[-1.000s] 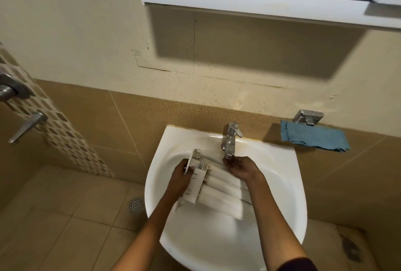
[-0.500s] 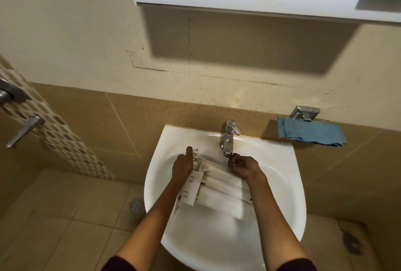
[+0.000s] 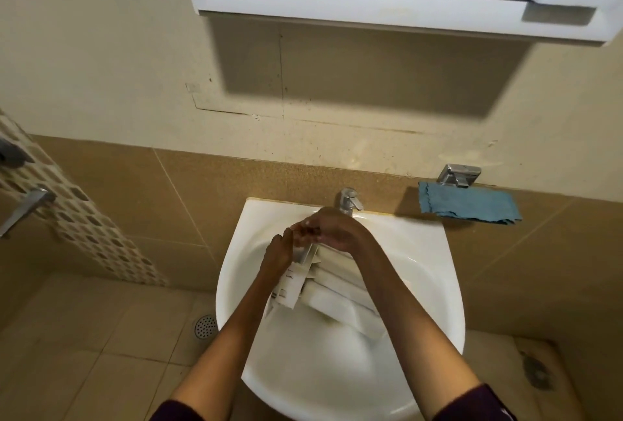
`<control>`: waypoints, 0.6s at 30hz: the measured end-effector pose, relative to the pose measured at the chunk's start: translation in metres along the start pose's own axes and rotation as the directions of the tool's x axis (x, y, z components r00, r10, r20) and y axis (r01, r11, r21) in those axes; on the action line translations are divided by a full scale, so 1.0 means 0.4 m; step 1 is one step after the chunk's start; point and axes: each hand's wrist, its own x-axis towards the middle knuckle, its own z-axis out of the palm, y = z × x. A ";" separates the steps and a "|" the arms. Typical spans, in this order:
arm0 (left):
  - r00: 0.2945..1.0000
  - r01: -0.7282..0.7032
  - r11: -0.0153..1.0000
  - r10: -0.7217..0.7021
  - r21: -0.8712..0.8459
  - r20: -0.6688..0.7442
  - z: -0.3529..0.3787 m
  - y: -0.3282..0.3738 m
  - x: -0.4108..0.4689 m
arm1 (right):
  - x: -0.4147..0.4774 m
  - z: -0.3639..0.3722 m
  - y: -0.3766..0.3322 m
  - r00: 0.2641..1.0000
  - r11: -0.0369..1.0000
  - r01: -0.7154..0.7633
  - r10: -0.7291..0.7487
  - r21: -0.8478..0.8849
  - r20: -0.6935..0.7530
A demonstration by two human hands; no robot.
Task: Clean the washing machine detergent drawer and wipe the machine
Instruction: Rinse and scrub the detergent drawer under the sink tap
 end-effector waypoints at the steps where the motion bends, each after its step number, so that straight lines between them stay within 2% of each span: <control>1: 1.000 0.013 0.999 -0.014 -0.036 -0.018 -0.001 -0.007 -0.003 | 0.017 0.010 -0.006 0.998 0.990 0.017 -0.025 -0.141 -0.051; 3: 0.998 0.041 0.994 -0.046 -0.099 -0.050 -0.006 -0.023 -0.008 | 0.049 0.018 -0.011 0.985 0.926 0.022 -0.084 -0.377 -0.149; 5: 0.997 0.050 0.989 -0.058 -0.140 -0.059 -0.010 -0.038 -0.007 | 0.059 0.012 -0.005 0.978 0.846 0.004 -0.115 -0.532 -0.176; 7: 0.998 0.049 0.983 -0.055 -0.175 -0.027 -0.018 -0.040 -0.015 | 0.053 -0.009 0.017 0.971 0.801 -0.050 -0.102 -0.596 -0.218; 9: 0.997 0.073 0.976 -0.068 -0.206 0.028 -0.030 -0.046 -0.012 | 0.038 -0.045 0.047 0.958 0.797 -0.125 -0.058 -0.591 -0.281; 12: 0.986 0.135 0.975 -0.113 -0.176 0.125 -0.055 -0.050 0.002 | 0.008 -0.114 0.098 0.948 0.863 -0.205 0.057 -0.461 -0.314; 15: 0.964 0.221 0.958 -0.187 -0.180 0.190 -0.079 -0.032 0.017 | -0.017 -0.180 0.139 0.916 0.878 -0.286 0.133 -0.384 -0.378; 16: 0.957 0.236 0.960 -0.203 -0.151 0.206 -0.080 -0.022 0.016 | -0.014 -0.191 0.149 0.907 0.904 -0.284 0.145 -0.320 -0.396; 18: 0.958 0.207 0.978 -0.195 -0.039 0.208 -0.066 -0.008 0.021 | -0.001 -0.194 0.172 0.893 0.970 -0.229 0.177 -0.079 -0.414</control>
